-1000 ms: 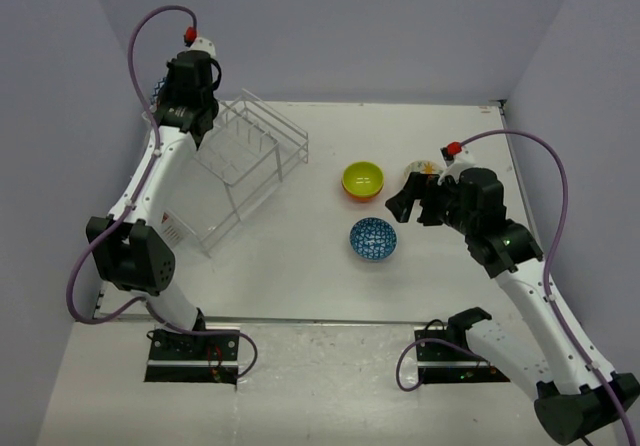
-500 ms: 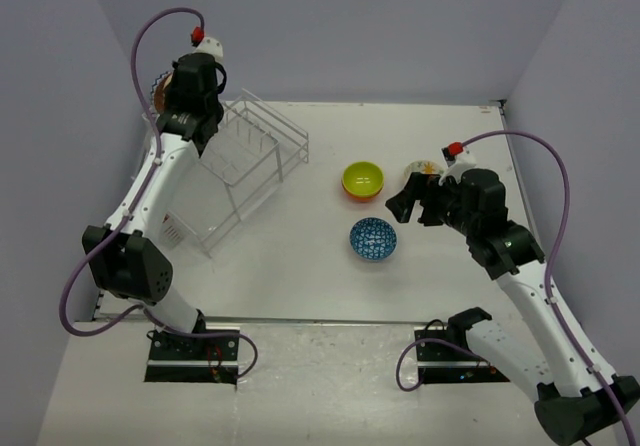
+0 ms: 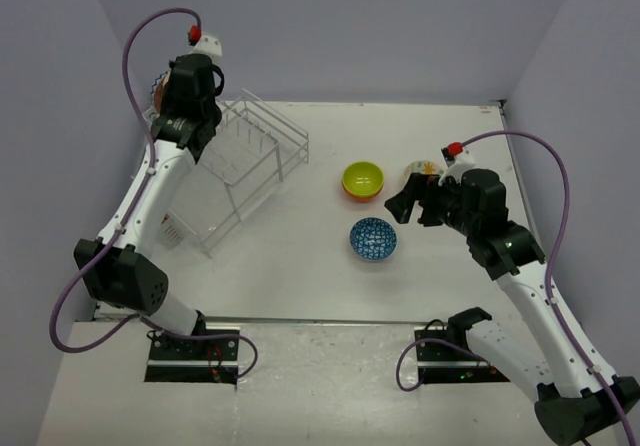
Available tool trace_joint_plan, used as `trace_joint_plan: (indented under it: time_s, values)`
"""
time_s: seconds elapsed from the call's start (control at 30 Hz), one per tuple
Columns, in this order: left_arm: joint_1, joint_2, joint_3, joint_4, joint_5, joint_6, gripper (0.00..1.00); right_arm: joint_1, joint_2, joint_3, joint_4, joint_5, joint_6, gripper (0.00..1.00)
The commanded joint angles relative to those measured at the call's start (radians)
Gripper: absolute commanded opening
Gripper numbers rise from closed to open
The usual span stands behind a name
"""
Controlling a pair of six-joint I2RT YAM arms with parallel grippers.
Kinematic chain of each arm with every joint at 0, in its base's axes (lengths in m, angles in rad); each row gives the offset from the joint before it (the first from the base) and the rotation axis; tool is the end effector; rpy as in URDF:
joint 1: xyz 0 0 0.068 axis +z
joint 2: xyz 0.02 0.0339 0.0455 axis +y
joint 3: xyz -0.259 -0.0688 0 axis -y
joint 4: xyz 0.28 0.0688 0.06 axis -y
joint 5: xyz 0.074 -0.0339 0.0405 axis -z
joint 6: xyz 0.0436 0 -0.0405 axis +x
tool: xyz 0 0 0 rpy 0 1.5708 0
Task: Unload the bowls from the dish rack
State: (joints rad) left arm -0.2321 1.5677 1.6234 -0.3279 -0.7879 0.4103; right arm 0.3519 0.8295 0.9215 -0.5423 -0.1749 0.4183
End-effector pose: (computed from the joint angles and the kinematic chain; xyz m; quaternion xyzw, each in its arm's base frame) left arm 0.3928 -0.0611 0.4198 0.0120 0.7712 0.3542 0.5289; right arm 0.2074 0.0842 0.3391 -0.0184 0.8450 0.2674 0.4628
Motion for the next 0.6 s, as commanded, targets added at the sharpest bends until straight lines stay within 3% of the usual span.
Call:
trace_joint_plan:
  time_s: [0.0, 0.3, 0.47, 0.57]
  values:
    - [-0.026, -0.100, 0.013, 0.069, 0.018, -0.031, 0.00, -0.004, -0.013, 0.013, 0.048, -0.028, -0.012, 0.99]
    - [-0.049, -0.138, 0.003, 0.037, 0.039, -0.100, 0.00, -0.004, 0.003, 0.019, 0.077, -0.067, 0.002, 0.99]
    - [-0.058, -0.218, 0.041, -0.085, 0.315, -0.334, 0.00, -0.004, 0.026, 0.060, 0.131, -0.182, 0.033, 0.99]
    - [-0.073, -0.254, 0.043, -0.132, 0.537, -0.477, 0.00, -0.002, 0.042, 0.118, 0.128, -0.138, 0.105, 0.99]
